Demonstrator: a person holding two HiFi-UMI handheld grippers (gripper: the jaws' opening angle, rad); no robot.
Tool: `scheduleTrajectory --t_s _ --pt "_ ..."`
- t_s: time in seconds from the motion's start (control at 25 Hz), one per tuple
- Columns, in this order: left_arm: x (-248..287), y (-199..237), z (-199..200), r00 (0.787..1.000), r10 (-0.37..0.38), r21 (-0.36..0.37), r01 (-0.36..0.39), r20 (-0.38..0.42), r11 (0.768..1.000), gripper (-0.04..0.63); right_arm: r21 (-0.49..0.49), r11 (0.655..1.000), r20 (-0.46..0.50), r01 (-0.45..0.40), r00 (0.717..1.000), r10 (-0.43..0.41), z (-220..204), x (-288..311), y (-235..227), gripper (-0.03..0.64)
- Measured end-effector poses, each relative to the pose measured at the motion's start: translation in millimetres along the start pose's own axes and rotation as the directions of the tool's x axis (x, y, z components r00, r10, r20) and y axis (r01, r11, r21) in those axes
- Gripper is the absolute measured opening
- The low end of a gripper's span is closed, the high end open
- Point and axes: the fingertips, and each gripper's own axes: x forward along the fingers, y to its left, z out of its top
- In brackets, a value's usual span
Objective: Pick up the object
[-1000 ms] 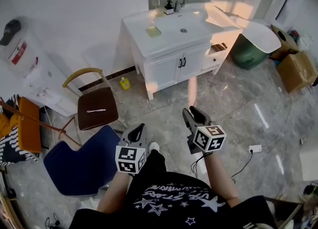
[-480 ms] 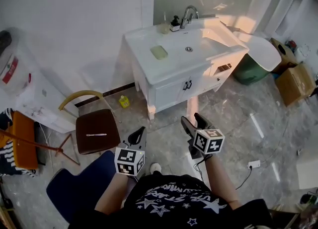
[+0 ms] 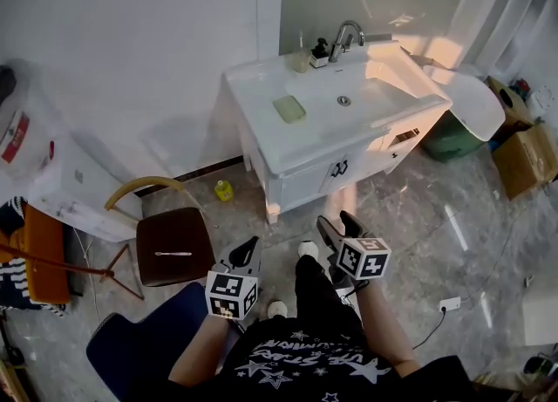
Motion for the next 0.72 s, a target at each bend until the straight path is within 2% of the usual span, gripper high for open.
scheduleTrajectory --t_s 0.2,0.4,0.6,0.72 --pt "41.5 20.9 22.7 0.999 0.046 -0.008 -0.046 0.011 0.999 0.015 -0.020 0.999 -0.015 -0.051 0.999 0.051 24.5 54.1 -11.7 0.282" --pt "96.5 45.8 49.5 0.996 0.088 0.034 -0.088 -0.002 0.996 0.015 -0.030 0.995 -0.016 -0.098 0.995 0.098 66.8 109.8 -33.8 0.282" --pt "147.6 49.5 81.9 0.994 0.112 0.011 -0.112 -0.017 0.994 0.015 -0.010 0.992 -0.013 -0.125 0.992 0.125 107.6 154.6 -62.5 0.282" --pt "175.0 49.4 95.2 0.993 0.118 0.022 -0.117 -0.028 0.993 0.015 -0.002 0.990 -0.023 -0.140 0.990 0.140 124.2 176.7 -78.0 0.282"
